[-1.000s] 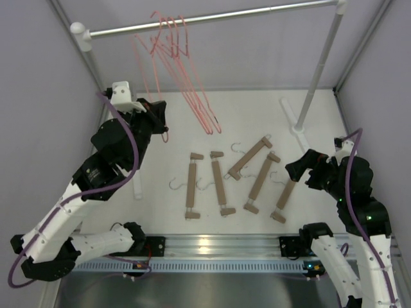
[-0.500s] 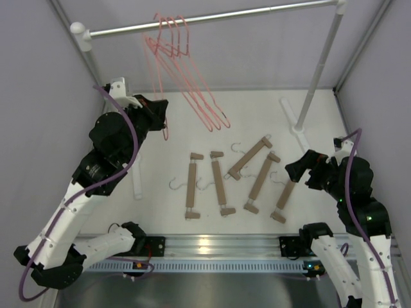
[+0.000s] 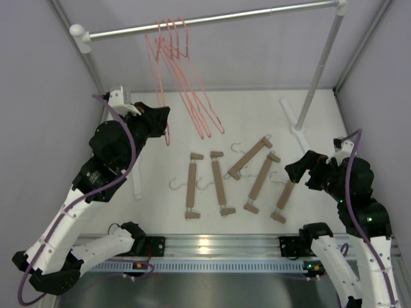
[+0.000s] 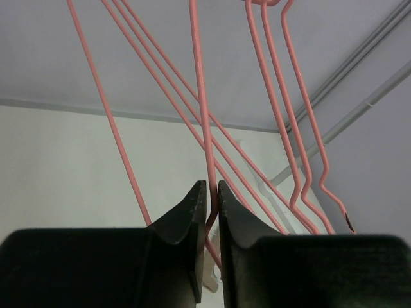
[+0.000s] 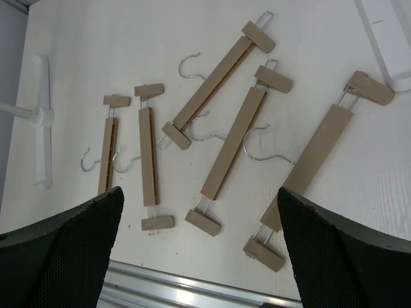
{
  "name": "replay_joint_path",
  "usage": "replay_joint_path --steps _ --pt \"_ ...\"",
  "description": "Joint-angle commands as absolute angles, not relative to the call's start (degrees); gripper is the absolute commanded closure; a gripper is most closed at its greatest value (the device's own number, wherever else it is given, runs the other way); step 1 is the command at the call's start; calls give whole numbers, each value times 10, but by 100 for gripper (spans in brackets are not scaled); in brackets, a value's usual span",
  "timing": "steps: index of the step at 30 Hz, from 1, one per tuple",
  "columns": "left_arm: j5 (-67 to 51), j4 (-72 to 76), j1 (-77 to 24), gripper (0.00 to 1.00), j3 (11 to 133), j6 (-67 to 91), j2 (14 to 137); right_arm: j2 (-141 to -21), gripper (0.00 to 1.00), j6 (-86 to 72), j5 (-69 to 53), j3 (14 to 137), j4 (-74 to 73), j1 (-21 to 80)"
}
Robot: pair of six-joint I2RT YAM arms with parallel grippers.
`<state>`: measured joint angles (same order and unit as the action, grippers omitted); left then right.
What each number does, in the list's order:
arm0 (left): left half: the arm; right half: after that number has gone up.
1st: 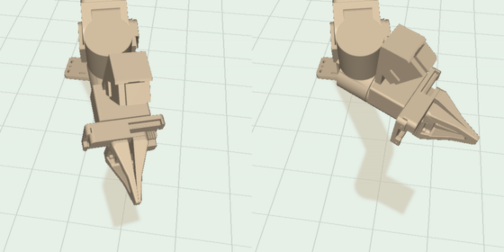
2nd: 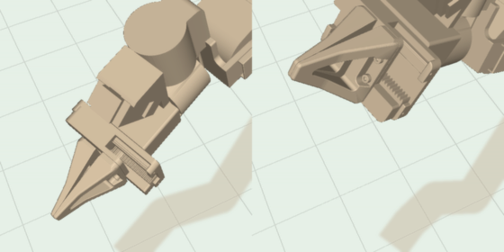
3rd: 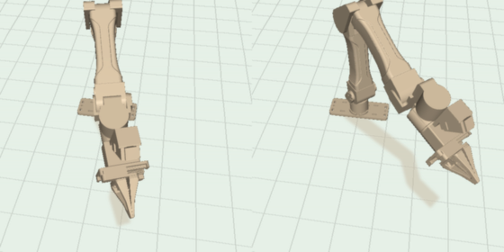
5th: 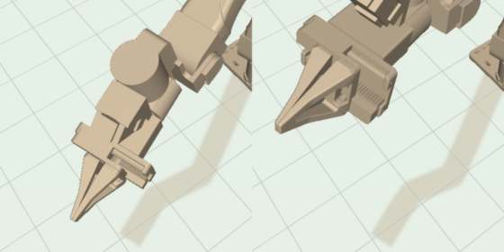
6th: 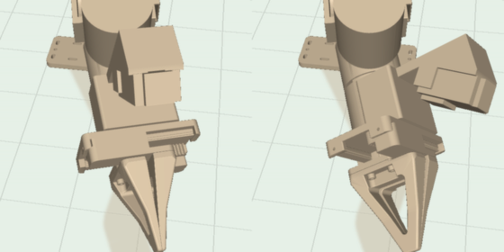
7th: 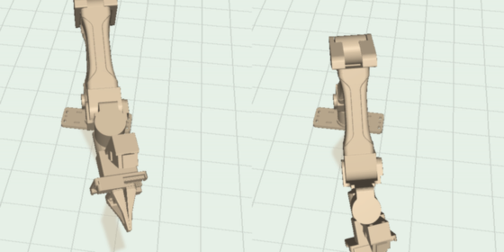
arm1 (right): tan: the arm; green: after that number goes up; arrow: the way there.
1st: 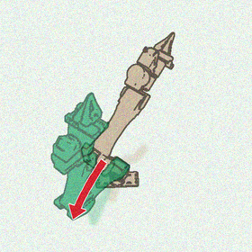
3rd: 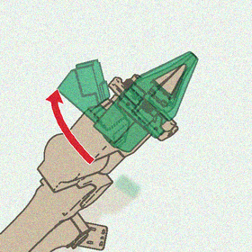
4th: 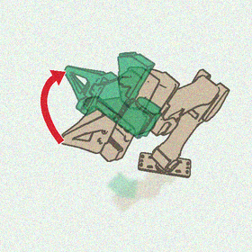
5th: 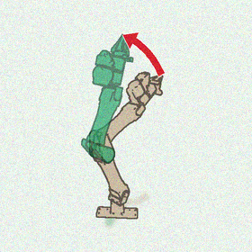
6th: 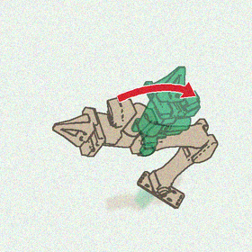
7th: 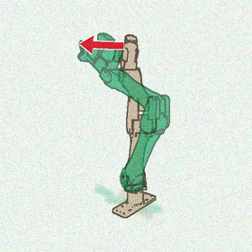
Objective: Organize the hangers
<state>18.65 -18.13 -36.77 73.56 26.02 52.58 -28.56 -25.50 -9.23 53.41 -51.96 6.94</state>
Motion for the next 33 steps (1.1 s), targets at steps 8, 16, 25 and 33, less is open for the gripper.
replay_joint_path --steps 8,16,25,33 --pt "177 -193 -364 71 744 271 485 -281 1 -245 -104 550 -516 64" --pt "159 -244 -364 68 821 262 494 -283 1 -243 -109 551 -517 65" --pt "47 -251 -365 70 957 255 621 -291 1 -239 -112 561 -517 64" --pt "-31 -244 -410 71 1092 224 758 -304 0 -239 -110 573 -514 64"
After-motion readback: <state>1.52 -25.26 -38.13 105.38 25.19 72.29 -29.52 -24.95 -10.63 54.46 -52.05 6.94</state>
